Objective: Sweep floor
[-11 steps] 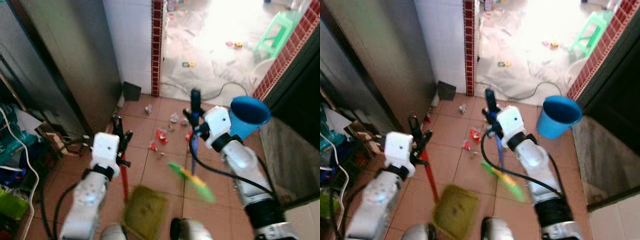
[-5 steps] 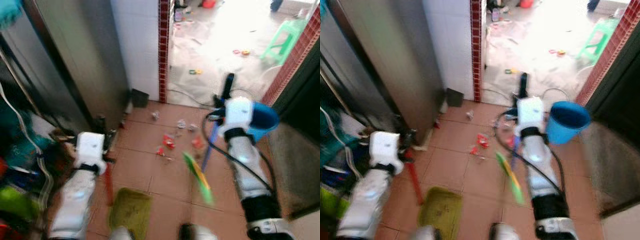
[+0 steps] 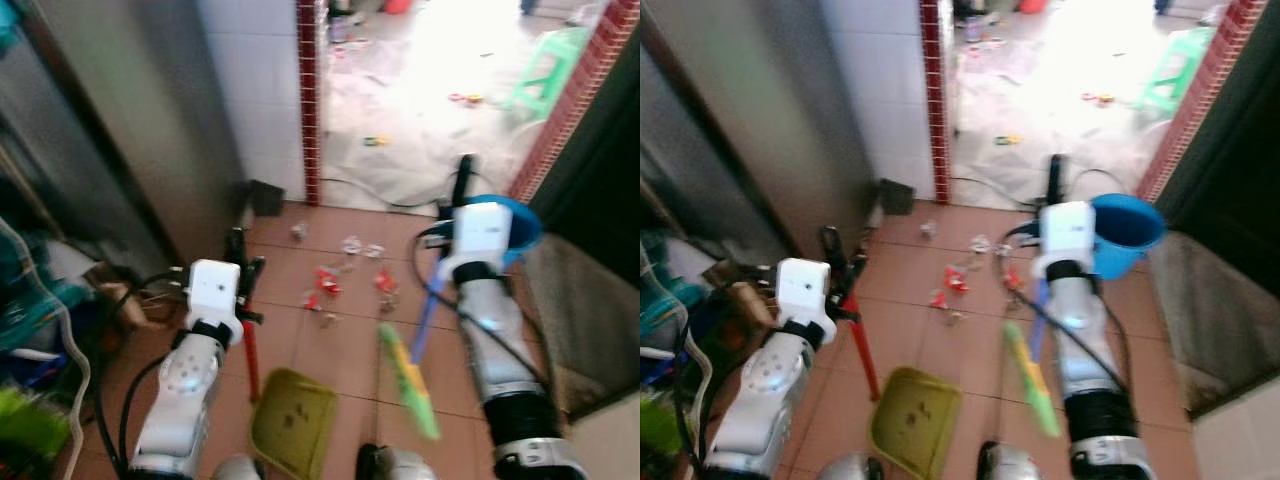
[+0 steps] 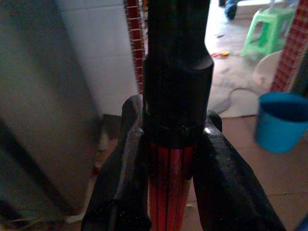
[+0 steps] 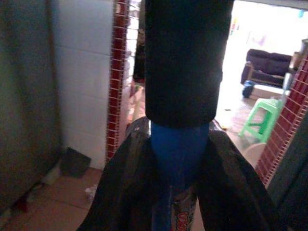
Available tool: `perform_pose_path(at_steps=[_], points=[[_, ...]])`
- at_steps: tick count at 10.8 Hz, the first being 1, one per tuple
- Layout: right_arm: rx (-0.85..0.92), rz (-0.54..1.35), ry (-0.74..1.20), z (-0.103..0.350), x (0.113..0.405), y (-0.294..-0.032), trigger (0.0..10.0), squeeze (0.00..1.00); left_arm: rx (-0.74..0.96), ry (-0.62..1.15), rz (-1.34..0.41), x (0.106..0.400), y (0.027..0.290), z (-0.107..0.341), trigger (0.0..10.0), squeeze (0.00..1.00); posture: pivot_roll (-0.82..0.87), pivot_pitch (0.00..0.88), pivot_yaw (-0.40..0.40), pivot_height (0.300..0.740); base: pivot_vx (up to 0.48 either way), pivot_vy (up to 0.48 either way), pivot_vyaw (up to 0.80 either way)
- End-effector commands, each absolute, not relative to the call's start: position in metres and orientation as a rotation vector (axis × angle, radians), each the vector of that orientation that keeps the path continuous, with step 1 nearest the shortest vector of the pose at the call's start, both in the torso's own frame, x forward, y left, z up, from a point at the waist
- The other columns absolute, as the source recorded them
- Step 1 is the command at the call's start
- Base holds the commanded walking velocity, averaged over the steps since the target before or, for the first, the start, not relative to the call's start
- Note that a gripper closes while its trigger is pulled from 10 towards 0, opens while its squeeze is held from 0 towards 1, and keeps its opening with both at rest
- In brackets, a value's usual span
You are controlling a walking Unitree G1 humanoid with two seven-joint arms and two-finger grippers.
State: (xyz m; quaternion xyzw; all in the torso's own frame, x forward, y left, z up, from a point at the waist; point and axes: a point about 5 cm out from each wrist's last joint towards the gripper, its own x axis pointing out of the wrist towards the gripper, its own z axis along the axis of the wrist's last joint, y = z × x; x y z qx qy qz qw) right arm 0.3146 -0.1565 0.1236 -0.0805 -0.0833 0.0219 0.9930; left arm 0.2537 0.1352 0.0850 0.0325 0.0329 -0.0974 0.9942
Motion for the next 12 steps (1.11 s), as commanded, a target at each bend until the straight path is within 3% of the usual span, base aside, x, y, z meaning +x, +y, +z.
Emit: perform_pose_path(at_steps=[1,3,5,8,12], points=[[-0.17,0.048,-0.205,0.132,0.317,-0.155,10.0,0.0,0.06,0.049,-0.171,0.252,0.143,0.091,10.0,0.0,-0.04,0.0,0.004,0.74,0.0,0.0,0.0],[-0.163,0.006,-0.195,0.127,0.318,-0.166,10.0,0.0,0.063,0.023,-0.124,0.247,0.149,0.09,10.0,0.0,-0.03,0.0,0.04,0.74,0.0,0.0,0.0],[-0.144,0.012,-0.208,0.133,0.323,-0.16,10.0,0.0,-0.024,0.016,0.048,0.253,0.162,0.091,10.0,0.0,-0.03,0.0,0.02,0.74,0.0,0.456,0.0],[-0.197,0.041,-0.22,0.133,0.321,-0.159,10.0,0.0,-0.052,0.031,-0.057,0.253,0.139,0.09,10.0,0.0,-0.05,0.0,0.025,0.74,0.0,0.456,0.0],[-0.2,0.047,-0.207,0.132,0.321,-0.16,10.0,0.0,-0.016,0.051,-0.158,0.256,0.136,0.09,10.0,0.0,-0.06,0.0,0.012,0.74,0.0,0.342,0.0]])
